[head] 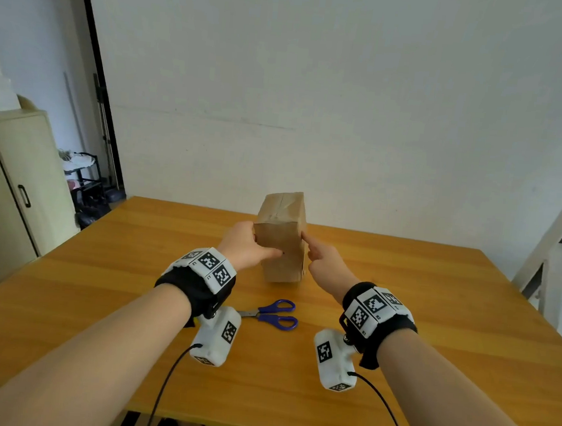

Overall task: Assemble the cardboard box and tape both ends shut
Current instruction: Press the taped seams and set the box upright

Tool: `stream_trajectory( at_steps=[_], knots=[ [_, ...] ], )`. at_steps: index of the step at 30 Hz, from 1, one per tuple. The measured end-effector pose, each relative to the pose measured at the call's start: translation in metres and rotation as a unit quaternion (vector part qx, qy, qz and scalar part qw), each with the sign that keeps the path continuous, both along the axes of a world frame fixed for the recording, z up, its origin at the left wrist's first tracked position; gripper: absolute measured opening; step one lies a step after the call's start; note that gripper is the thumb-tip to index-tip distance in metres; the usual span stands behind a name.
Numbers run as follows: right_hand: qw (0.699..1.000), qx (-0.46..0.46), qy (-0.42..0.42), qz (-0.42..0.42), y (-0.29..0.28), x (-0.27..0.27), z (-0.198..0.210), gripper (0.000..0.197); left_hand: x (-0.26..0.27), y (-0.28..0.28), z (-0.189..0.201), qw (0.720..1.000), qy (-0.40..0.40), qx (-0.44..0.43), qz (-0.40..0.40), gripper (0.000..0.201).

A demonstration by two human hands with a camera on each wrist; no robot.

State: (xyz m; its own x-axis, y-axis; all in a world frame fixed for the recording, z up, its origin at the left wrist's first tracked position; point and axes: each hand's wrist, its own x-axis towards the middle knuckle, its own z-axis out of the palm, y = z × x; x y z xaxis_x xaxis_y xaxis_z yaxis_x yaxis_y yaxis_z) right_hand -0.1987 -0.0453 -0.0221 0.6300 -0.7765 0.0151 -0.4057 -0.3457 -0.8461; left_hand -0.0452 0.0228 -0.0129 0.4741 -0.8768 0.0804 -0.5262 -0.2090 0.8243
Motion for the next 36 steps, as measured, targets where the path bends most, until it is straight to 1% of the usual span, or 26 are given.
stream_trajectory(
  at_steps=[1,2,5,6,9,11,14,16,18,19,20,22,23,25,28,29,31,32,34,36],
  knots=[
    [1.0,0.0,-0.004,0.0,0.002,-0.001,0.003,0.068,-0.001,0.0,0.001,1.0,0.009,-0.018,0.013,0.055],
    [1.0,-0.002,-0.01,0.008,0.004,-0.002,0.005,0.067,-0.001,-0.001,0.002,0.999,0.027,-0.033,0.024,0.065],
    [0.999,-0.019,-0.029,0.034,0.011,-0.005,0.014,0.065,-0.005,-0.003,0.007,0.994,0.085,-0.048,0.049,0.109],
    [0.998,-0.026,-0.032,0.041,0.012,-0.005,0.017,0.064,-0.007,-0.003,0.009,0.993,0.091,-0.05,0.055,0.118],
    [0.997,-0.039,-0.036,0.063,0.015,-0.007,0.024,0.065,-0.012,-0.004,0.012,0.99,0.093,-0.079,0.076,0.126],
    [0.996,-0.043,-0.034,0.071,0.015,-0.009,0.026,0.071,-0.015,-0.005,0.014,0.987,0.088,-0.099,0.096,0.124],
    [0.995,-0.047,-0.024,0.082,0.011,-0.013,0.023,0.082,-0.017,-0.003,0.018,0.984,0.083,-0.103,0.121,0.111],
    [0.996,-0.047,-0.028,0.066,0.008,-0.017,0.023,0.074,-0.014,0.001,0.023,0.981,0.11,-0.102,0.126,0.104],
    [0.997,-0.041,-0.069,0.016,0.003,-0.025,0.028,0.054,-0.006,0.006,0.029,0.973,0.162,-0.108,0.127,0.095],
    [0.995,-0.03,-0.097,-0.011,0.0,-0.03,0.031,0.047,-0.002,0.01,0.033,0.968,0.188,-0.107,0.127,0.089],
    [0.992,-0.019,-0.123,-0.032,-0.005,-0.035,0.032,0.046,0.004,0.013,0.036,0.964,0.211,-0.102,0.129,0.081],
    [0.987,0.008,-0.154,-0.053,-0.014,-0.044,0.033,0.052,0.014,0.021,0.044,0.958,0.242,-0.086,0.129,0.068],
    [0.985,0.022,-0.162,-0.053,-0.016,-0.046,0.033,0.054,0.02,0.024,0.047,0.955,0.26,-0.078,0.124,0.068],
    [0.981,0.049,-0.181,-0.041,-0.016,-0.047,0.031,0.053,0.024,0.029,0.053,0.95,0.29,-0.055,0.102,0.069],
    [0.972,0.088,-0.219,-0.007,-0.011,-0.04,0.03,0.048,0.025,0.032,0.057,0.948,0.306,-0.047,0.071,0.042],
    [0.969,0.098,-0.226,0.003,-0.011,-0.035,0.029,0.046,0.025,0.032,0.056,0.947,0.31,-0.046,0.062,0.039],
    [0.969,0.118,-0.219,0.007,-0.01,-0.027,0.031,0.043,0.023,0.031,0.056,0.949,0.307,-0.042,0.057,0.042],
    [0.972,0.111,-0.206,0.0,-0.009,-0.025,0.033,0.045,0.023,0.031,0.055,0.951,0.301,-0.041,0.06,0.047],
    [0.981,0.063,-0.183,-0.007,-0.007,-0.024,0.033,0.06,0.024,0.029,0.053,0.953,0.297,-0.036,0.058,0.062],
    [0.984,0.038,-0.176,-0.005,-0.005,-0.027,0.031,0.075,0.022,0.03,0.051,0.944,0.323,-0.042,0.055,0.066]
  ],
)
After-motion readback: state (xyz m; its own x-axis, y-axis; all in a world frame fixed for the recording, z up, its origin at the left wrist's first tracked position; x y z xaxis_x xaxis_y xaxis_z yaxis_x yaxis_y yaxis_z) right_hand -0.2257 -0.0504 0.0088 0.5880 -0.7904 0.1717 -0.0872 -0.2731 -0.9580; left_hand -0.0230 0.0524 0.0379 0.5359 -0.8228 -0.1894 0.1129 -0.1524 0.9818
